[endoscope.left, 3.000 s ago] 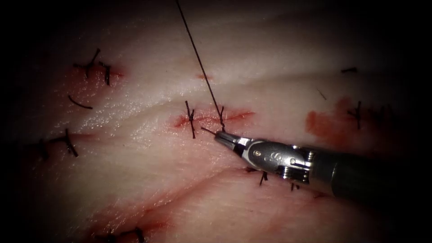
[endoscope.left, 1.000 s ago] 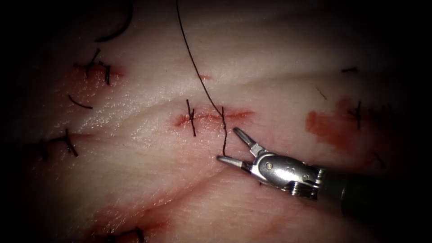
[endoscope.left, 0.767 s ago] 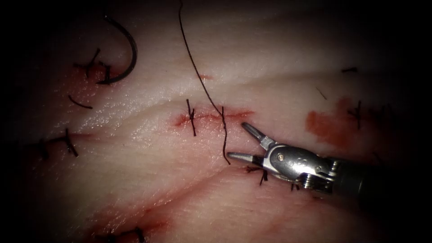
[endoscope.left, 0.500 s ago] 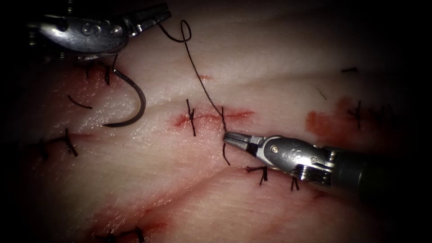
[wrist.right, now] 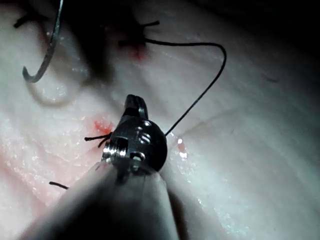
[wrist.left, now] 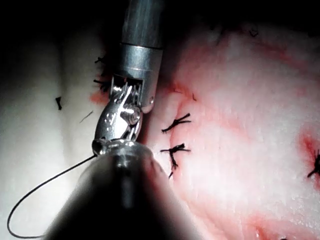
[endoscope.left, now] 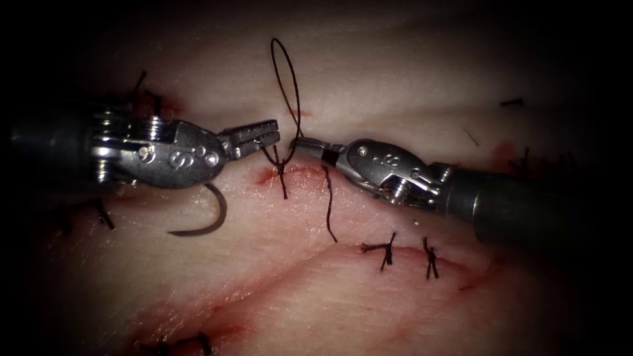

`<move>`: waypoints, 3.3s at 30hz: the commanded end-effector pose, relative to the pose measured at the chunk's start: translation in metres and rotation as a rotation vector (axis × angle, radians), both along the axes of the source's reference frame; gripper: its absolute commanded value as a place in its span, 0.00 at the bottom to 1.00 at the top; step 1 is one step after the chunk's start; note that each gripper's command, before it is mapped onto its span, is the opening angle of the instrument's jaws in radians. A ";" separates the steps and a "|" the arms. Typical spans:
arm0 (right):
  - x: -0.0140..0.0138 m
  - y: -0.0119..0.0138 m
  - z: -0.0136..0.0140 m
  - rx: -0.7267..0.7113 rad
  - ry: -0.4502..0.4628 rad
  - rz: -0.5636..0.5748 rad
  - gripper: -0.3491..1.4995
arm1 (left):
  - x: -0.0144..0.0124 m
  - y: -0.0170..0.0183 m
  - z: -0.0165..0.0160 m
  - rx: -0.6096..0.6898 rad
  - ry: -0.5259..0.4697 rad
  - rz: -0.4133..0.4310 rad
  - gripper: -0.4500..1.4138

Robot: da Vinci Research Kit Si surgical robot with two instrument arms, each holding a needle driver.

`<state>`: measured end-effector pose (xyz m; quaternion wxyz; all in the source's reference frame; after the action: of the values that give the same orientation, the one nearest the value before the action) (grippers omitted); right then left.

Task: Wound Closure
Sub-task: Wrap the suture once clockwise around the right tool, then grasp the suture tail, then move the right tool up and the left tool down to tie the knot.

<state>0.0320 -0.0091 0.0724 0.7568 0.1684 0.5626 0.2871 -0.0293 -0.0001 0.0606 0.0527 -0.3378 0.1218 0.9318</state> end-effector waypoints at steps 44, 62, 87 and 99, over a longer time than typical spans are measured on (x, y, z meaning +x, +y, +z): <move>0.0002 -0.0020 -0.0031 0.013 0.637 -0.827 0.00 | 0.0003 0.0072 0.0177 0.081 0.252 -0.004 0.00; -0.0005 -0.0077 -0.0009 -0.319 0.395 -1.055 0.95 | 0.0017 0.0072 0.0163 0.095 0.217 -0.034 0.00; -0.0028 -0.0047 0.0013 -0.408 0.276 -1.128 0.00 | 0.0025 0.0036 0.0154 0.100 0.220 -0.060 0.00; -0.0039 0.0021 0.0009 -0.200 0.381 -0.845 0.00 | 0.0007 -0.0098 0.0090 0.144 0.229 0.048 0.00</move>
<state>0.0271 -0.0077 0.0731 0.7028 0.3611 0.5989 -0.1304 -0.0284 -0.0114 0.0681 0.0352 -0.2280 0.0505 0.9717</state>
